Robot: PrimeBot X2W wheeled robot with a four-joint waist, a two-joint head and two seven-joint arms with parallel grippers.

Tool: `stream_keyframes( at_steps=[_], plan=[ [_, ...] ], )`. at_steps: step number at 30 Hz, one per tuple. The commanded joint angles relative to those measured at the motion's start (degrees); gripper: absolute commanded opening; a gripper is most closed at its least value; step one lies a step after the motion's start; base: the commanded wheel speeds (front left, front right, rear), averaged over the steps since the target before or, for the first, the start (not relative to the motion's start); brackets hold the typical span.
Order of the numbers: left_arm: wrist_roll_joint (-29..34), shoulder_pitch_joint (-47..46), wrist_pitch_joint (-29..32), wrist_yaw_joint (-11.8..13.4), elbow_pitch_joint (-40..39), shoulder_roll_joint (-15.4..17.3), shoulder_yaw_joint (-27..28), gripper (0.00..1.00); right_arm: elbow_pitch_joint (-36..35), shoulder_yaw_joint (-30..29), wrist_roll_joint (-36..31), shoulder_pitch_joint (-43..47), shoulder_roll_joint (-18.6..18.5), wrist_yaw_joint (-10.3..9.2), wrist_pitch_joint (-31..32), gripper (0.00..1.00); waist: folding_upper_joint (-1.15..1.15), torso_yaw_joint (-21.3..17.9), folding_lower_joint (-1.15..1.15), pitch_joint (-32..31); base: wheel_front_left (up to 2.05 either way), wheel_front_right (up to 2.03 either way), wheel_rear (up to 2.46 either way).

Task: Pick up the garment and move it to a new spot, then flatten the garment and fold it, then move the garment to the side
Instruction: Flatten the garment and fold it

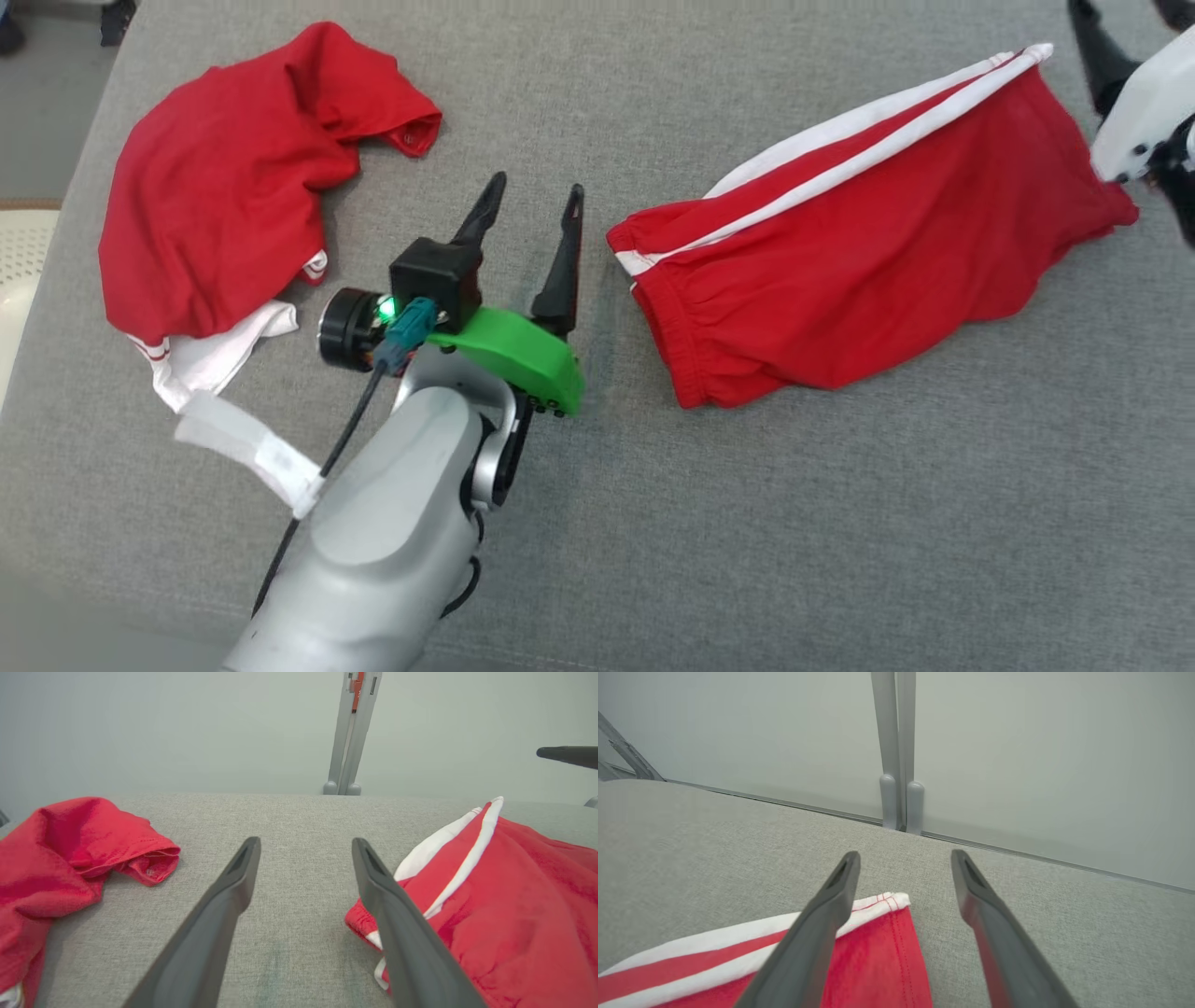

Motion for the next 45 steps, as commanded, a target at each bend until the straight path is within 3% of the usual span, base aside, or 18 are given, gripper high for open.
stream_keyframes(
  at_steps=[1, 6, 12, 21, 27, 34, 45],
  plan=[
    [1.0, 1.7, -0.2, -0.4, -0.7, 0.7, 1.5, 1.00, -1.2, 0.3, 1.1, 2.2, 0.3, -0.06, -1.7, 1.00, 0.00, -3.3, 0.00, -4.2, 0.00, 0.00, 0.00],
    [4.2, 7.8, -0.1, -1.8, -4.0, 1.6, 8.1, 1.00, -6.9, 0.3, 5.8, 9.5, 1.4, -0.06, -9.4, 1.00, 0.00, -6.7, 0.00, -9.0, 0.00, 0.00, 0.00],
    [7.5, 15.1, -0.1, -4.1, -7.8, 2.0, 14.0, 1.00, -13.3, -0.4, 4.5, 17.9, 1.4, -0.06, -12.9, 1.00, 0.00, -10.6, 0.00, -13.2, 0.00, 0.00, 0.00],
    [11.0, 25.6, -0.1, -6.6, -12.1, 1.0, 21.7, 1.00, -25.4, -17.0, -8.0, 34.8, 7.3, -0.05, -12.9, 1.00, 0.00, -15.1, 0.00, -17.7, 0.00, 0.00, 0.00],
    [13.5, 31.9, -0.1, -8.9, -14.6, 0.4, 24.3, 1.00, -31.3, -25.9, -14.7, 46.0, 13.6, -0.04, -12.9, 1.00, 0.00, -16.9, 0.00, -19.9, 0.00, 0.00, 0.00],
    [13.7, 37.1, -0.1, -10.2, -17.0, 0.1, 25.5, 1.00, -35.3, -30.8, -19.6, 53.7, 19.1, -0.04, -12.9, 1.00, 0.00, -18.9, 0.00, -21.1, 0.00, 0.00, 0.00],
    [13.9, 39.3, -0.1, -8.9, -18.8, 0.1, 25.0, 1.00, -36.8, -33.6, -21.2, 57.7, 21.7, -0.03, -12.9, 1.00, 0.00, -19.3, 0.00, -21.9, 0.00, 0.00, 0.00]
  ],
)
